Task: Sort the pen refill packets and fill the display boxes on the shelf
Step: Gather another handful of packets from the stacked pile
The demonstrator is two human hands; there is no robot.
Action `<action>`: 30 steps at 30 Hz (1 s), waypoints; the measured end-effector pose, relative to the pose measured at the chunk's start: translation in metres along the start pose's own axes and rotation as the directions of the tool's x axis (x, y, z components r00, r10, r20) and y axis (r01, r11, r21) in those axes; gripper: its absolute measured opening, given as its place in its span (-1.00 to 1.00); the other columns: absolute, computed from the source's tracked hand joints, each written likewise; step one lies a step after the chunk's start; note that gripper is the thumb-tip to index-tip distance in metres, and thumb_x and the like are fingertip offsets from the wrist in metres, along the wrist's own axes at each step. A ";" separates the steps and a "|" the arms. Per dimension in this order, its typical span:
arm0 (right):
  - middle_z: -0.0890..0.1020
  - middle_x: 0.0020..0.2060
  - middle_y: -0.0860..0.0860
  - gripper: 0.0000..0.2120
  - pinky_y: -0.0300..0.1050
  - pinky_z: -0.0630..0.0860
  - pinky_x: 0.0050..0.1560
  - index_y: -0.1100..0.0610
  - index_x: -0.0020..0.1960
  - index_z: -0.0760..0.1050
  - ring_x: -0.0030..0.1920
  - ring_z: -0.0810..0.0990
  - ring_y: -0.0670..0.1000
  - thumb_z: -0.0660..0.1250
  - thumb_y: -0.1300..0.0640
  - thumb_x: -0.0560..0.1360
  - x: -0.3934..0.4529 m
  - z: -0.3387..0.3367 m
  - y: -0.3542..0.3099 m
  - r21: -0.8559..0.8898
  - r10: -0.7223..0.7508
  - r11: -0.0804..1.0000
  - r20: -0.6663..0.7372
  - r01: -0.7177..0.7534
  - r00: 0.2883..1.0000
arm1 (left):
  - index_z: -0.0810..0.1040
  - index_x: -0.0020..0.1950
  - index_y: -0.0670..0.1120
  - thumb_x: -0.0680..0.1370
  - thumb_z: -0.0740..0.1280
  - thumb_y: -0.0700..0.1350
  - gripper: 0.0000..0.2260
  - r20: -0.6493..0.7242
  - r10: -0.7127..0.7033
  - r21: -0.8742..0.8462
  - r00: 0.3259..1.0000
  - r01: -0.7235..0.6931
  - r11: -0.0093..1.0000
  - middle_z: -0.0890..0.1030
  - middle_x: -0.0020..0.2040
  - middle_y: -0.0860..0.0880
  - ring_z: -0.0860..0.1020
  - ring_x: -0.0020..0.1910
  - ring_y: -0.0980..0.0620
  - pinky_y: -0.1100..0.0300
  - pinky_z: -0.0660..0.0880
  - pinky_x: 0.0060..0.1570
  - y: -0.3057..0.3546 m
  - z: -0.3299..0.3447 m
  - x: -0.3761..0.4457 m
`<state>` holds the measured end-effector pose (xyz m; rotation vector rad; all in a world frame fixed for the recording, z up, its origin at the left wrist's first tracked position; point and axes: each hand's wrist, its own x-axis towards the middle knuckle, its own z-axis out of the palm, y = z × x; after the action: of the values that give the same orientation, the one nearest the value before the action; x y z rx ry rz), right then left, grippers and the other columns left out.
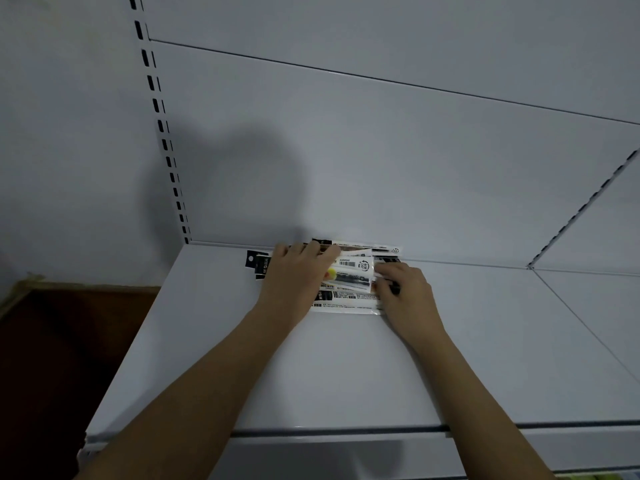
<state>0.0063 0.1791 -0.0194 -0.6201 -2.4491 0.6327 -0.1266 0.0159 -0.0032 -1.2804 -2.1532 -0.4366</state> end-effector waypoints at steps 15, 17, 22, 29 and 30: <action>0.72 -0.11 -0.07 -0.75 -0.23 0.57 -0.09 0.06 0.03 0.66 -0.09 0.66 -0.10 0.33 0.37 0.53 -0.015 -0.024 -0.032 0.619 0.113 0.783 -0.036 -0.067 0.993 | 0.53 0.04 -0.10 0.28 0.48 -0.07 -0.63 -0.084 0.084 0.043 0.993 -0.080 0.996 0.51 -0.12 -0.06 0.50 -0.20 -0.10 0.05 0.36 -0.20 0.009 -0.007 -0.001; 0.73 -0.08 -0.01 -0.70 0.04 0.61 -0.09 0.08 0.06 0.66 -0.07 0.68 0.02 0.28 0.41 0.54 -0.017 -0.024 -0.036 0.667 0.080 0.736 0.082 -0.114 0.993 | 0.54 0.05 -0.09 0.39 0.27 -0.06 -0.73 -0.119 0.108 0.061 0.987 -0.101 0.993 0.50 -0.11 -0.07 0.50 -0.20 -0.11 0.05 0.35 -0.22 0.013 -0.008 0.000; 0.67 0.12 0.14 -0.66 0.14 0.60 0.11 0.21 0.26 0.53 0.15 0.64 0.18 0.02 0.15 0.71 -0.015 -0.020 -0.043 0.845 0.081 0.486 0.211 -0.224 0.974 | 0.49 -0.12 -0.12 0.39 0.14 -0.16 -0.83 -0.173 0.117 0.094 0.978 -0.102 0.990 0.51 -0.21 -0.05 0.46 -0.24 -0.11 0.04 0.36 -0.25 0.010 -0.004 0.001; 0.61 0.04 -0.18 -0.79 -0.29 0.45 0.12 0.02 0.21 0.47 0.10 0.57 -0.15 0.11 0.04 0.68 -0.015 -0.012 -0.055 0.582 -0.092 0.813 0.092 0.022 0.991 | 0.44 0.04 -0.10 0.41 0.07 -0.19 -0.73 -0.113 0.077 -0.003 0.991 -0.078 0.997 0.58 -0.24 -0.08 0.53 -0.38 -0.14 0.08 0.46 -0.32 0.015 -0.002 0.002; 0.61 0.05 -0.16 -0.79 -0.31 0.44 0.10 0.01 0.23 0.46 0.10 0.56 -0.16 0.10 0.04 0.69 -0.016 -0.015 -0.058 0.570 -0.093 0.821 0.119 0.009 0.989 | 0.46 0.05 -0.11 0.41 0.08 -0.19 -0.72 -0.082 0.068 -0.017 0.994 -0.070 0.997 0.59 -0.24 -0.08 0.54 -0.39 -0.14 0.09 0.46 -0.35 0.015 -0.004 0.002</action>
<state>0.0100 0.1294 0.0178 -0.2670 -2.2122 1.3575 -0.1133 0.0226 0.0008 -1.3211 -2.0354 -0.4746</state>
